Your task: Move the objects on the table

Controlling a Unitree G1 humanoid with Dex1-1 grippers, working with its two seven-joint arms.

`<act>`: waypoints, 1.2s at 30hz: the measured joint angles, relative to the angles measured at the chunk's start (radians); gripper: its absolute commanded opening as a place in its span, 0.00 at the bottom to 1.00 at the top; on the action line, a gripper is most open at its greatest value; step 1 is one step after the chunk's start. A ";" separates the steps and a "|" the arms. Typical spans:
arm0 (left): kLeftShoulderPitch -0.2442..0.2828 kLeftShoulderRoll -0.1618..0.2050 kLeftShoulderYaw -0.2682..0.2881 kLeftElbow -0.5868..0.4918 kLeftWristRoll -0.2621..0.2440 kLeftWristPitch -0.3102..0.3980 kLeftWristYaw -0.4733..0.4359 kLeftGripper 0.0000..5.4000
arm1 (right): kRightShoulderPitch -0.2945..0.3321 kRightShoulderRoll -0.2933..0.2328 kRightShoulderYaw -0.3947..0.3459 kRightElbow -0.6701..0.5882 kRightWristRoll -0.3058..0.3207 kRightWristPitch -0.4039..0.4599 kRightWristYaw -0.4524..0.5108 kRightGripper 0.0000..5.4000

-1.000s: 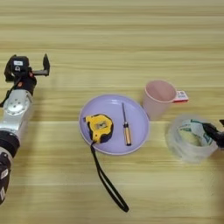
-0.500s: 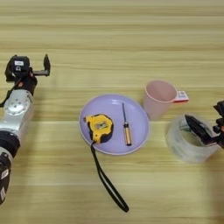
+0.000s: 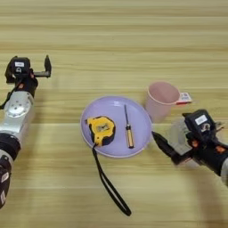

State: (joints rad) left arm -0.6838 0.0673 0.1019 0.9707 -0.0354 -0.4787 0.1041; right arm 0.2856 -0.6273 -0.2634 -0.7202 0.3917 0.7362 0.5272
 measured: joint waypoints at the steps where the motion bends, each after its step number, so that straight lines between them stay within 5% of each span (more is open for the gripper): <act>1: 0.000 0.000 0.000 0.000 0.000 0.000 0.000 1.00 | -0.004 0.000 0.008 -0.003 0.001 0.001 -0.003 0.99; 13: 0.001 -0.007 -0.006 -0.009 0.000 0.002 0.004 1.00 | -0.098 0.027 0.182 -0.020 -0.003 0.020 -0.043 0.99; 21: 0.001 -0.010 -0.008 -0.018 0.003 0.003 0.008 1.00 | -0.210 0.108 0.315 0.003 -0.004 0.028 -0.083 0.99; 36: 0.005 -0.015 -0.009 -0.040 0.017 0.009 0.015 1.00 | -0.359 0.217 0.481 0.216 -0.133 -0.045 -0.128 0.99</act>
State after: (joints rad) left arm -0.6786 0.0519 0.0931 0.9311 -0.0182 -0.4701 0.1191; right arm -0.0734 -0.4107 0.2178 -0.5040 0.2585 0.6914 0.3993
